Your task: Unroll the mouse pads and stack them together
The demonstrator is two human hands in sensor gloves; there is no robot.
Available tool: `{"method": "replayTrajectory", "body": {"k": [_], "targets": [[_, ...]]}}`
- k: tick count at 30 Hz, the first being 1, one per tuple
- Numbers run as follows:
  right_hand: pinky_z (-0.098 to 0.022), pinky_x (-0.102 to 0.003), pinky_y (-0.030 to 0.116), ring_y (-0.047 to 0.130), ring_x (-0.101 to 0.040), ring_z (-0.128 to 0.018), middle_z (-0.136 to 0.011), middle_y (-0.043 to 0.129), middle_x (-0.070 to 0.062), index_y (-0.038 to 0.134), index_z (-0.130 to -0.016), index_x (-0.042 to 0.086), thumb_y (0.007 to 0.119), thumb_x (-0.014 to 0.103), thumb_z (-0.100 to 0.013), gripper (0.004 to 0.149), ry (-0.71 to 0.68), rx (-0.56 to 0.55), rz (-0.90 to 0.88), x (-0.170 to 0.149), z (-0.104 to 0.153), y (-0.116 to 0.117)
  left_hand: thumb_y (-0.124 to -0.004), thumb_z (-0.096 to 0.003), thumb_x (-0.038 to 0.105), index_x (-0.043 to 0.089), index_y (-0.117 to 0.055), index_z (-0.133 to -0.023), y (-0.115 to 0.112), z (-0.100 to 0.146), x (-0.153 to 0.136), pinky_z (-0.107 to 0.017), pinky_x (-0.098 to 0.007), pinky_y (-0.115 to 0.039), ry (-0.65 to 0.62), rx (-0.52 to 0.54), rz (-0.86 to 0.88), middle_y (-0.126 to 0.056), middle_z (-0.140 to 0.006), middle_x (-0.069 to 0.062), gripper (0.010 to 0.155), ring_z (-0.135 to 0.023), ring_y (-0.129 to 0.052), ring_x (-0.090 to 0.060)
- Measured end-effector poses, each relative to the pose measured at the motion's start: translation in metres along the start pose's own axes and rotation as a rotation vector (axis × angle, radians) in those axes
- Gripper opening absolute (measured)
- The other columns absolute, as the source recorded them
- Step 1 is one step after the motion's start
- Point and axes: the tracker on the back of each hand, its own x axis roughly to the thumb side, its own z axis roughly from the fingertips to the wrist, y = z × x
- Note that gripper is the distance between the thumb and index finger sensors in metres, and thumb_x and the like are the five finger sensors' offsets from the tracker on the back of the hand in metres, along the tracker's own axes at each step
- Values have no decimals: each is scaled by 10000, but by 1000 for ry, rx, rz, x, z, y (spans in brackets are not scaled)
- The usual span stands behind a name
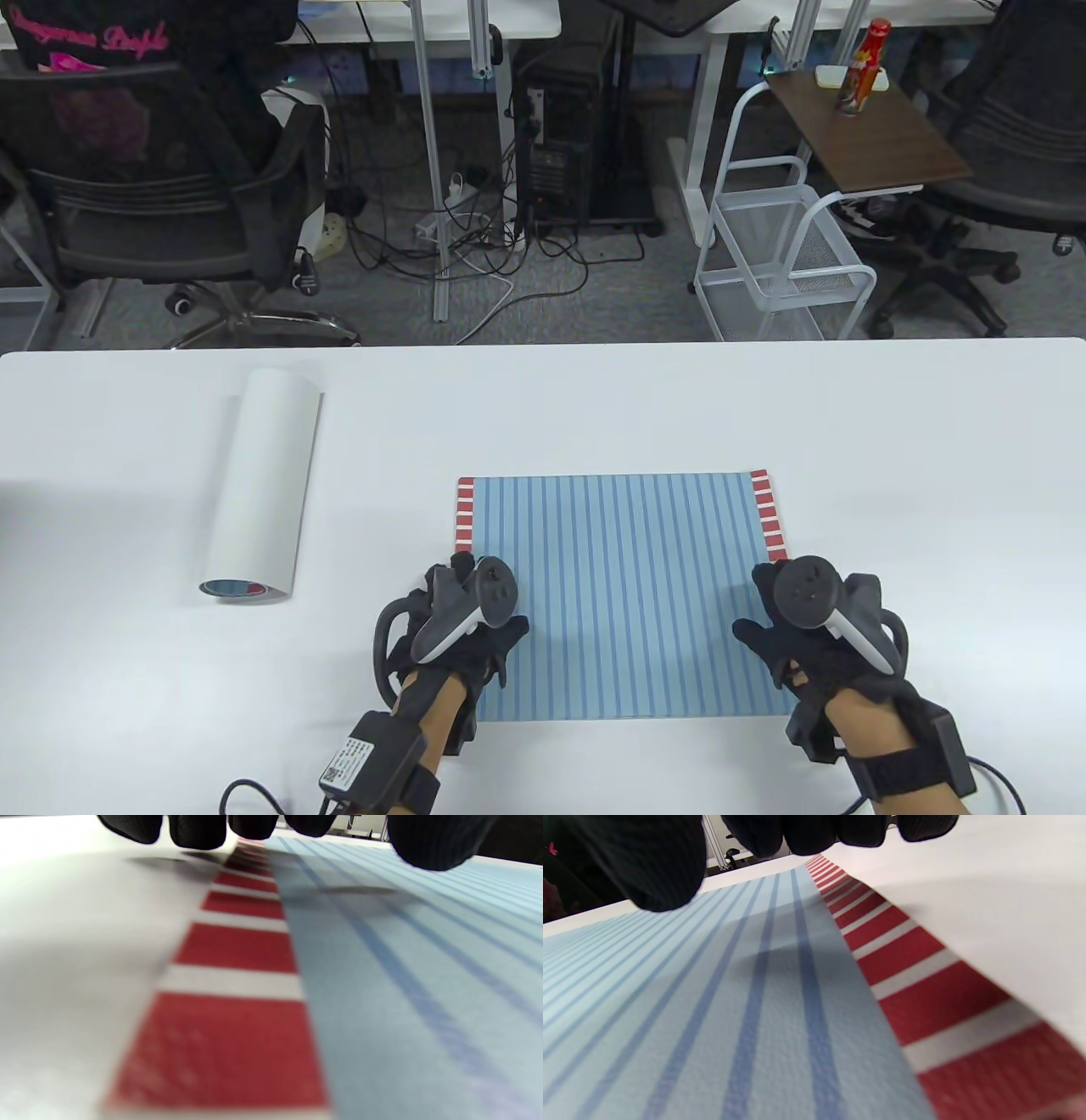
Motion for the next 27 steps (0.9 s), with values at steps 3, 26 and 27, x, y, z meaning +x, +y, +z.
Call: {"method": "replayTrajectory", "body": {"k": [3,26,27], "targets": [[-736,-603,387,342,-350,-1032,-1116,345,-29,473,-1000,293,807,501,-376,738,-20,5,7,3,0,1,-686,-375,659,300,-456,-1071,4,1,-10,-730,-601,-584,27,41,7,-443,-1170,-33,816,-1075,-596,-417],[-727,-613,391,344,-369,-1029,-1119,343,-45,465,-1004,286,794,514,-371,749,-49,-42,-105,-5,3,-11,-719,-374,660,309,-430,-1077,65,-17,-120,-752,-620,-524,421,264,27,-410,-1180,-20,838,-1104,-504,-414],[-727,-613,391,344,-370,-1029,-1119,341,-45,464,-1004,286,794,514,-371,749,-47,-40,-109,-6,3,-12,-720,-373,661,309,-427,-1078,68,-21,-127,-751,-621,-524,448,264,27,-406,-1180,-20,840,-1104,-504,-414]]}}
